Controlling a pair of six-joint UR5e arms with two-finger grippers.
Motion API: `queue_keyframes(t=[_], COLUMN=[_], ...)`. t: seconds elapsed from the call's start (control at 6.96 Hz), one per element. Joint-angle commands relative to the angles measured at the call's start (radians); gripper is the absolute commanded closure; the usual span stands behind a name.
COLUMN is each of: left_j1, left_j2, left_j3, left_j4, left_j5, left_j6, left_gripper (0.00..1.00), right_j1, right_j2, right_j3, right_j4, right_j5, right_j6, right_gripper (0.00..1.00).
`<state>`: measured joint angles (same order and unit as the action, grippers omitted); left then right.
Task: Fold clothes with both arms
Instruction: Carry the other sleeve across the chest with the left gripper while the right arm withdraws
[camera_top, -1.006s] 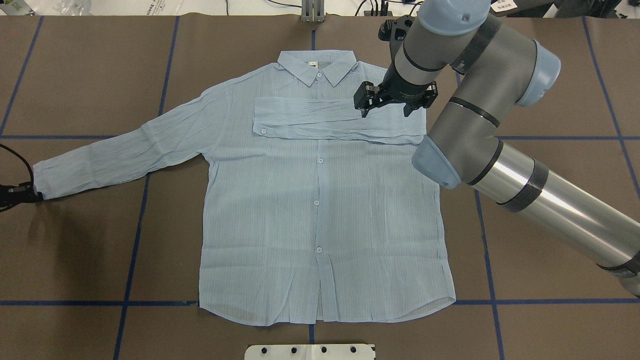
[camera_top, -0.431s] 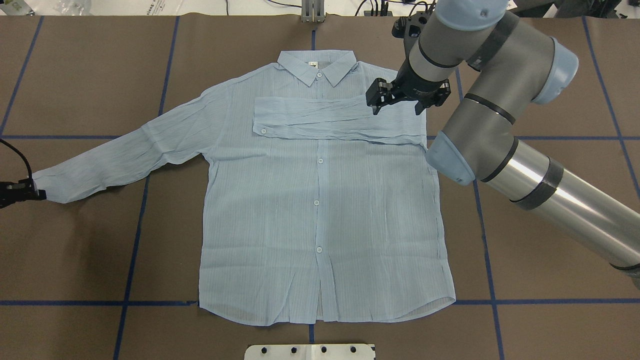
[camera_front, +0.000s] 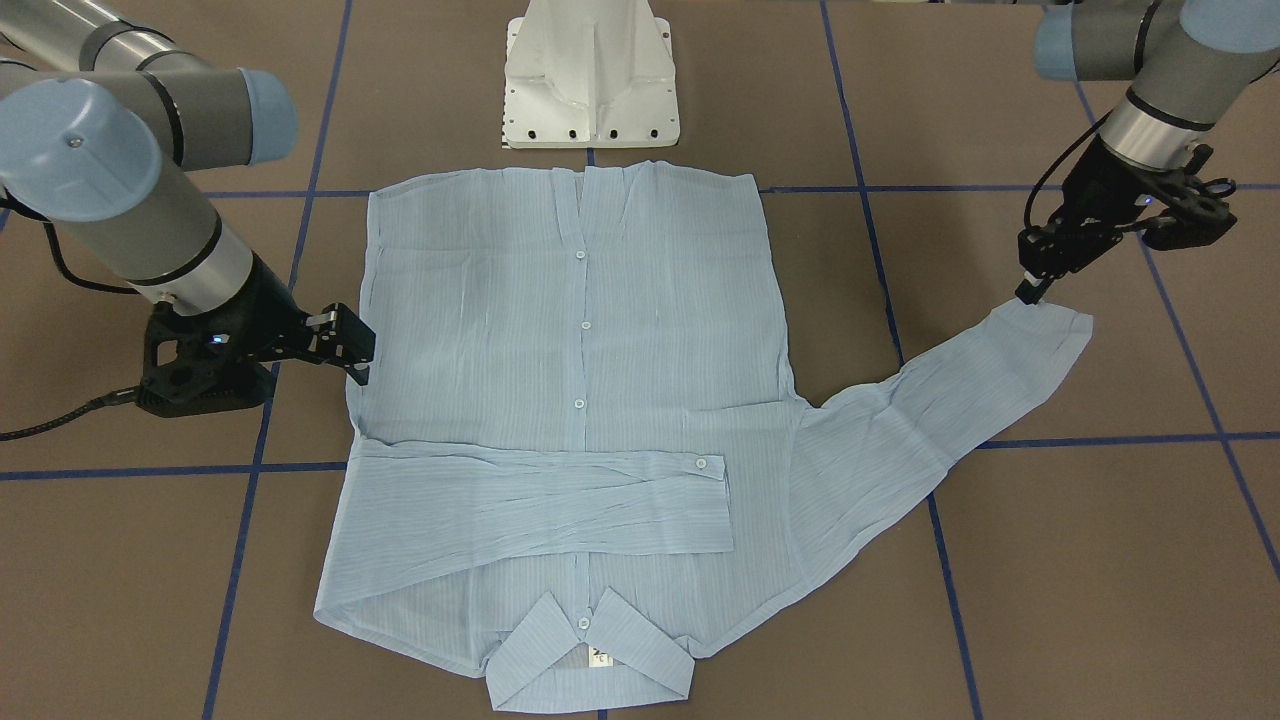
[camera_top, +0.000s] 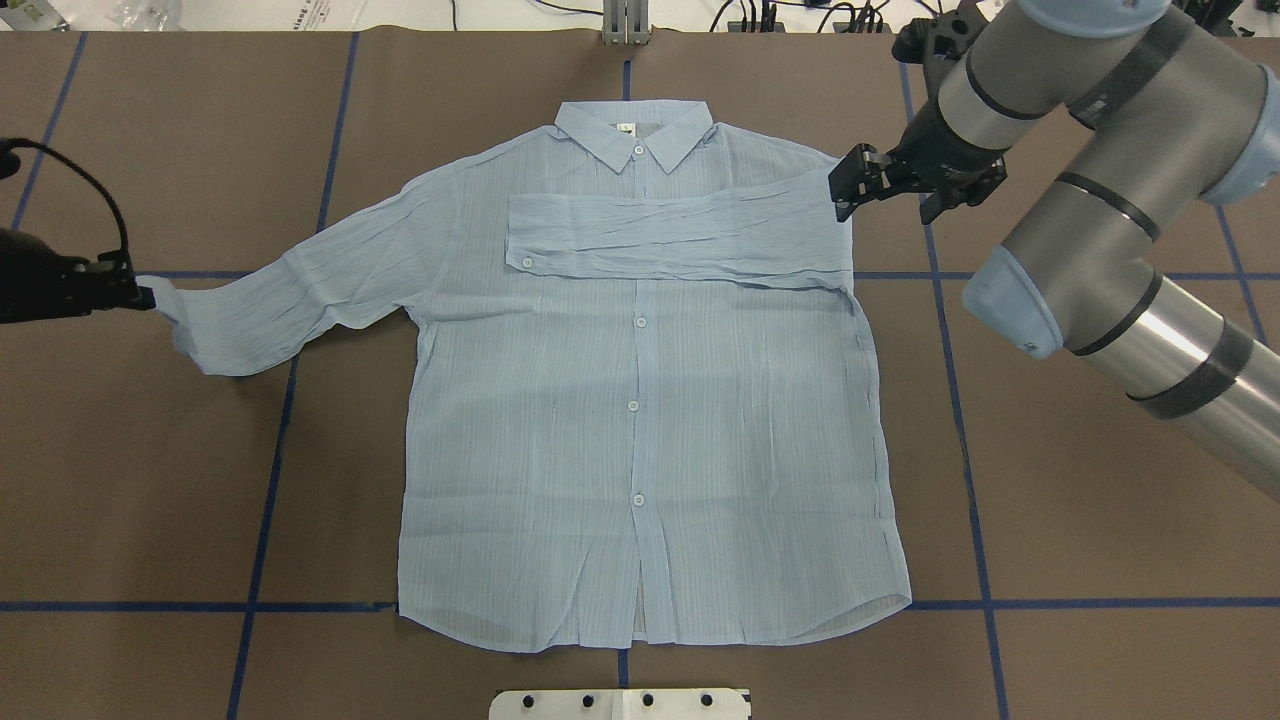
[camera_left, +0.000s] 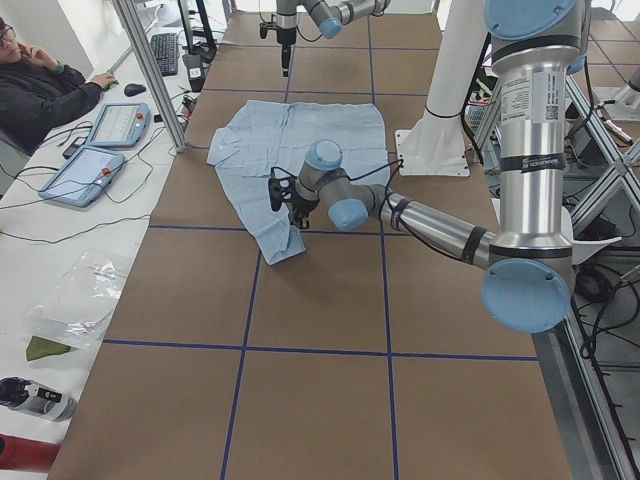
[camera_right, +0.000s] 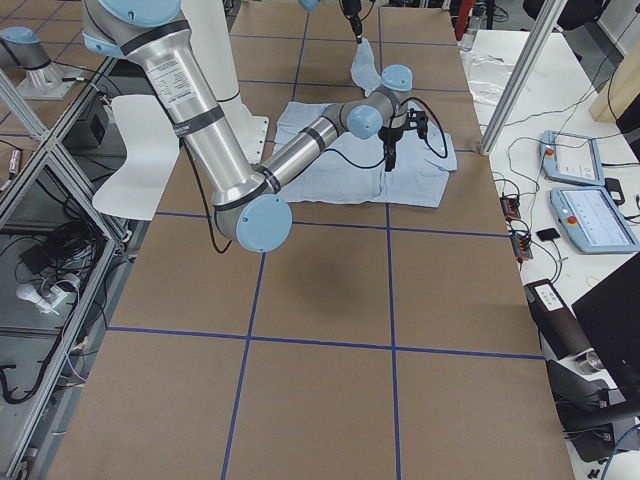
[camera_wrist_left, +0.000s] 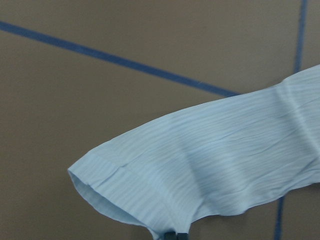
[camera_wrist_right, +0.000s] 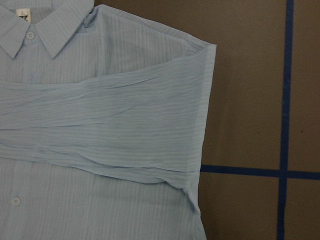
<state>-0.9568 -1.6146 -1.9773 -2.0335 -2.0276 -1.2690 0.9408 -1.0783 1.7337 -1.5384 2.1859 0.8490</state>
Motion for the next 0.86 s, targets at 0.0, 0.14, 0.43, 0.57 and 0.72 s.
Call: queue_keyframes(t=[0.0,0.14,0.43,0.57,0.72], left_j1=[0.0,0.042,0.156,0.205,0.231], left_j2=[-0.379,-0.5,-0.76,-0.816,-0.841], left_j3=[0.0,0.042,0.238,0.298,0.377], left_j4=[0.307,0.309,0.28,0.191,0.051], left_j5=[0.003,0.0,0.006,0.032,0.049], left_j6=[-0.137,-0.276,-0.518,-0.629,-0.738], left_gripper=[1.0,1.0,1.0,1.0,1.0], right_j1=[0.057,0.096,0.16,0.171,0.173], right_j2=[-0.092,-0.13,-0.181,-0.19,-0.19], right_j3=[0.09,0.122,0.138,0.135,0.133], right_j4=[-0.122,-0.187,-0.229,-0.229,-0.229], right_j5=[0.005,0.005,0.005,0.005,0.005], right_j6=[-0.155,-0.262,-0.402,-0.425,-0.429], right_gripper=[0.0,0.0,0.0,0.0,0.0])
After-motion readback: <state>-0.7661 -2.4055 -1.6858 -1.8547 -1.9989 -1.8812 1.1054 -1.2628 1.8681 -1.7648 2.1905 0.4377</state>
